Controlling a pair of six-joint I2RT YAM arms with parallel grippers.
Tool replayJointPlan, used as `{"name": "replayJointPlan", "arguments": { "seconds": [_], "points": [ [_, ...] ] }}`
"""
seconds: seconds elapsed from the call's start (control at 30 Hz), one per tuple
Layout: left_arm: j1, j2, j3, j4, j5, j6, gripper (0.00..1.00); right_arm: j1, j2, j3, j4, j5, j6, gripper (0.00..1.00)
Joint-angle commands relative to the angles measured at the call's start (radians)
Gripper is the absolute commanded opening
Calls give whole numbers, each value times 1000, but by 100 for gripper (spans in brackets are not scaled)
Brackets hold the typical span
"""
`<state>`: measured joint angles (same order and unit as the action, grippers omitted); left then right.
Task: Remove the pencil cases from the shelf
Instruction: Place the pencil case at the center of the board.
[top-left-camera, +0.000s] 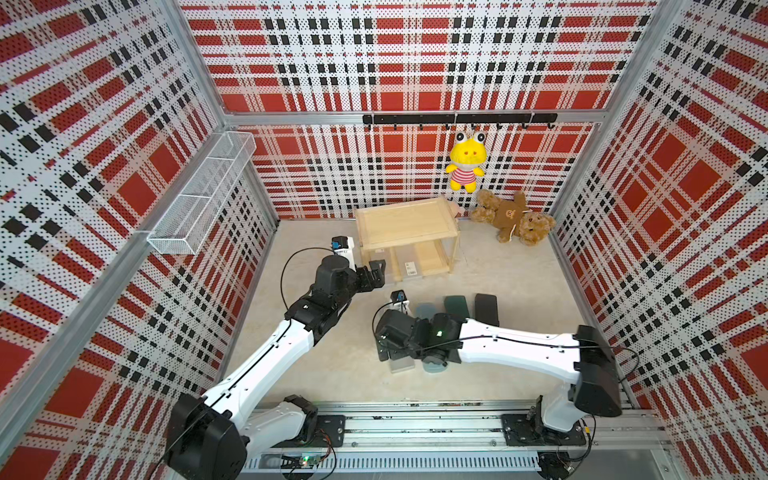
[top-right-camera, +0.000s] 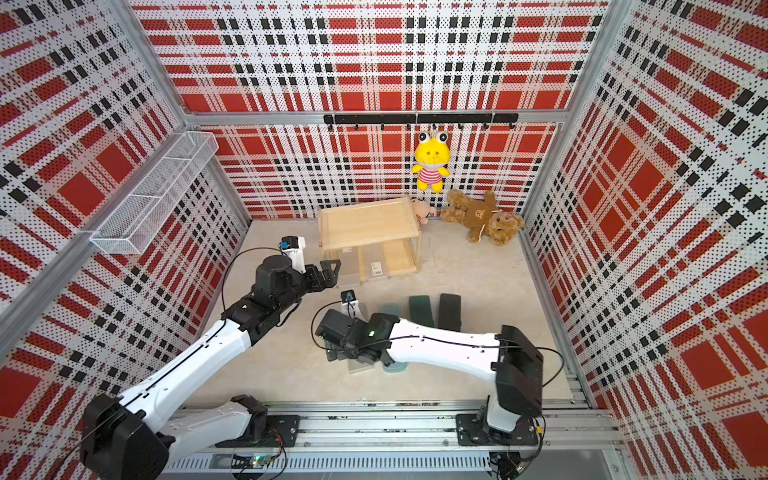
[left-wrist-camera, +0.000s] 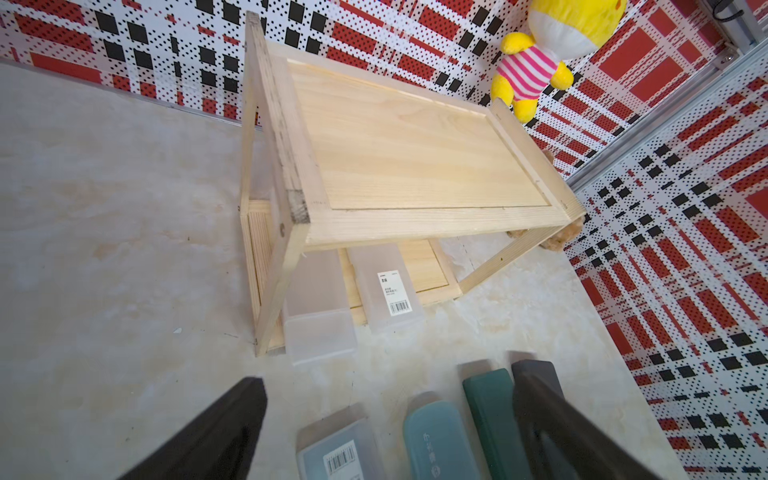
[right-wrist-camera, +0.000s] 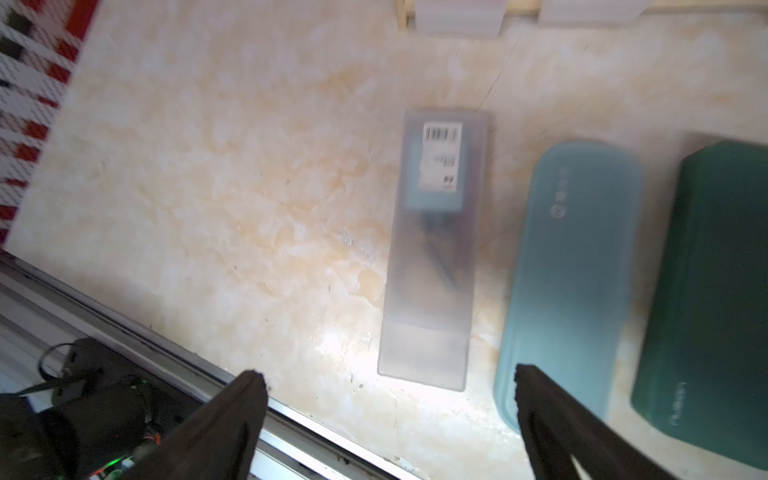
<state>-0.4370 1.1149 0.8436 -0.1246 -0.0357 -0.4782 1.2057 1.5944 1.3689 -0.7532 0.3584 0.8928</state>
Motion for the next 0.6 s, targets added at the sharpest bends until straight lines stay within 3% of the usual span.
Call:
{"name": "replayJointPlan", "arguments": {
  "seconds": [0.0,0.1,0.2,0.33,0.57],
  "points": [
    [-3,-38,-50,-58,-11,-24,99,-110,-119,-92,22,27,-110,100],
    [-22,-60,-112,-70,-33,-57,99,-259,-173,-169,120,-105,-216,100],
    [-44,-73,-169,-70,-70,-93,99,-357,-134,-159,141,-148,-313,100],
    [-72,-68,-208,-45,-112,-114,99,-406,-43,-119,177,-146,-412,100],
    [-103,-19,-234,12,-132,-129,99,-478,66,-129,332,-177,-440,100]
  ]
}}
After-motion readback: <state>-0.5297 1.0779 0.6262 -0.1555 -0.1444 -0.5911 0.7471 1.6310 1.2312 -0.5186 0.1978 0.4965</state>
